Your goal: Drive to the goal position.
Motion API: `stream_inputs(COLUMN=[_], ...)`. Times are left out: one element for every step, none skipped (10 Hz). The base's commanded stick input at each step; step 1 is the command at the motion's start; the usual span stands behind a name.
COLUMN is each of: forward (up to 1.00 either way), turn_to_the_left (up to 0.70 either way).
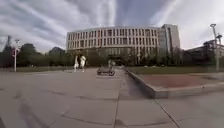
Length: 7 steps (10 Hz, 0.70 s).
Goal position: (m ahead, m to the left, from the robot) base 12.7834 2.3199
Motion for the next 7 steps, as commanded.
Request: stream_inputs(forward=[0.85, 0.85, 0.85, 0.85, 0.85, 0.85, 0.85], turn_to_the_left=[0.0, 0.0, -0.03, -0.24, -0.34, -0.15, 0.0])
